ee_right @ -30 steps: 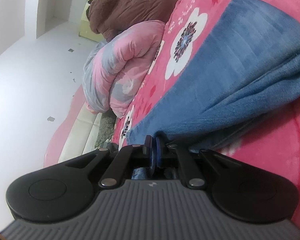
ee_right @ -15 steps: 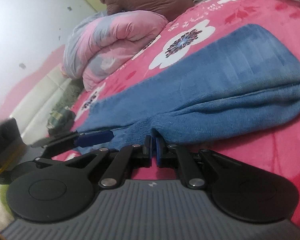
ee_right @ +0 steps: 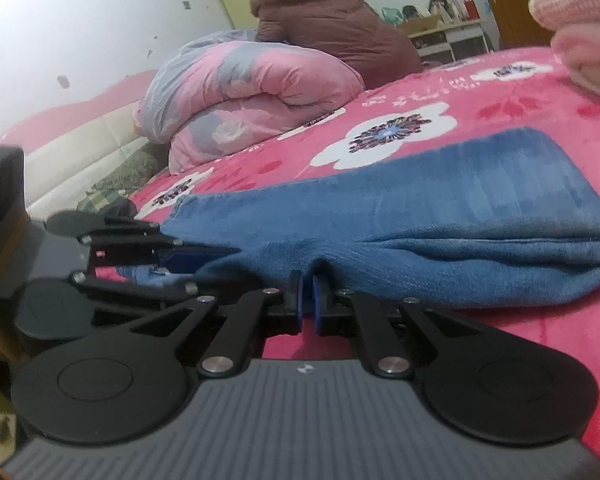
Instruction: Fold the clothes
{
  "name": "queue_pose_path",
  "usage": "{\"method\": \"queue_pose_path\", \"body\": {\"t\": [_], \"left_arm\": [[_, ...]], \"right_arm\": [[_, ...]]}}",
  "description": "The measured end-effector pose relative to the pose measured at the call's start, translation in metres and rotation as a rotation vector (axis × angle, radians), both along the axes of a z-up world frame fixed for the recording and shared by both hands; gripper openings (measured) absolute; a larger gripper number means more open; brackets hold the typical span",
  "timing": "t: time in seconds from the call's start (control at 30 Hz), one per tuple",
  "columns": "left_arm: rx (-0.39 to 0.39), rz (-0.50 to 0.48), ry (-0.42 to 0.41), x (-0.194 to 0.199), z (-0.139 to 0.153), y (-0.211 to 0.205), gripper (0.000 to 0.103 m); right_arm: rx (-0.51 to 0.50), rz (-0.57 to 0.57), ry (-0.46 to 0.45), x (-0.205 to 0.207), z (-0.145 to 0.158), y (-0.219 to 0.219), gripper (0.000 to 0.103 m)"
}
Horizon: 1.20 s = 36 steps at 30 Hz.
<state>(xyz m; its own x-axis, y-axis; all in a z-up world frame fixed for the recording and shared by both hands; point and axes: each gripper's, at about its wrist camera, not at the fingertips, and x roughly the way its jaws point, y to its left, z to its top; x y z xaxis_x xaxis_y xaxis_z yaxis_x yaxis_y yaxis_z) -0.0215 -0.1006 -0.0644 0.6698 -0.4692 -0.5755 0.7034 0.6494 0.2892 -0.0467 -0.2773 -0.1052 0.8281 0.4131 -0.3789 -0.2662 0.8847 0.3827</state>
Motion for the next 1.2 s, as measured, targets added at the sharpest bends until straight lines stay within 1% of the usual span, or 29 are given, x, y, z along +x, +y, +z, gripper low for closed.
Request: {"method": "queue_pose_path", "body": {"t": [0.07, 0.1, 0.17, 0.27, 0.37, 0.43, 0.5, 0.57, 0.6, 0.67, 0.73, 0.77, 0.87, 0.97, 1.07, 1.13, 1.17, 1.2], "left_arm": [[0.021, -0.002, -0.055, -0.007, 0.000, -0.003, 0.010], [0.032, 0.000, -0.085, -0.011, -0.001, -0.004, 0.005], [0.052, 0.003, -0.144, -0.017, -0.002, -0.005, 0.005], [0.079, -0.005, -0.210, -0.025, -0.006, -0.008, 0.005], [0.109, -0.017, -0.239, -0.029, -0.013, -0.011, 0.005], [0.112, -0.016, -0.247, -0.031, -0.015, -0.011, 0.005], [0.097, -0.008, -0.255, -0.031, -0.014, -0.010, 0.005], [0.080, -0.003, -0.259, -0.032, -0.012, -0.009, 0.005], [0.072, -0.004, -0.259, -0.033, -0.011, -0.009, 0.005], [0.067, -0.011, -0.264, -0.035, -0.010, -0.008, 0.004], [0.067, -0.020, -0.261, -0.038, -0.011, -0.006, 0.004], [0.067, -0.024, -0.256, -0.038, -0.013, -0.006, 0.004], [0.066, -0.022, -0.234, -0.037, -0.016, -0.004, 0.004], [0.051, -0.011, -0.213, -0.033, -0.017, 0.000, 0.005], [0.043, -0.007, -0.181, -0.028, -0.017, 0.002, 0.015], [0.042, -0.002, -0.168, -0.025, -0.018, 0.001, 0.020], [0.040, 0.003, -0.162, -0.023, -0.018, 0.000, 0.026], [0.034, 0.014, -0.151, -0.021, -0.019, 0.000, 0.036]], "right_arm": [[0.006, 0.003, 0.012, -0.004, 0.003, -0.002, 0.008], [0.028, 0.009, 0.020, -0.006, 0.005, -0.004, 0.008], [0.075, 0.021, 0.035, -0.011, 0.009, -0.010, 0.008], [0.178, 0.043, 0.044, -0.015, 0.015, -0.019, 0.009], [0.297, 0.079, 0.043, -0.013, 0.022, -0.026, 0.010], [0.287, 0.079, 0.063, -0.007, 0.022, -0.024, 0.010], [0.276, 0.078, 0.083, -0.001, 0.023, -0.022, 0.010], [0.221, 0.069, 0.152, 0.012, 0.015, -0.016, 0.010], [0.205, 0.066, 0.168, 0.017, 0.012, -0.013, 0.010], [0.168, 0.050, 0.163, 0.024, 0.010, -0.007, 0.010], [0.127, 0.034, 0.114, 0.026, 0.013, -0.001, 0.009], [0.076, 0.016, 0.071, 0.026, 0.015, 0.005, 0.006], [-0.072, 0.007, -0.032, 0.021, 0.009, 0.021, 0.005], [-0.096, 0.026, -0.017, 0.015, 0.007, 0.021, 0.007], [-0.106, 0.049, 0.007, 0.009, 0.006, 0.018, 0.007], [-0.118, 0.036, 0.025, 0.009, 0.005, 0.014, 0.007], [-0.127, 0.030, 0.033, 0.012, 0.003, 0.015, 0.007], [-0.137, 0.021, 0.025, 0.014, 0.003, 0.018, 0.007]]}}
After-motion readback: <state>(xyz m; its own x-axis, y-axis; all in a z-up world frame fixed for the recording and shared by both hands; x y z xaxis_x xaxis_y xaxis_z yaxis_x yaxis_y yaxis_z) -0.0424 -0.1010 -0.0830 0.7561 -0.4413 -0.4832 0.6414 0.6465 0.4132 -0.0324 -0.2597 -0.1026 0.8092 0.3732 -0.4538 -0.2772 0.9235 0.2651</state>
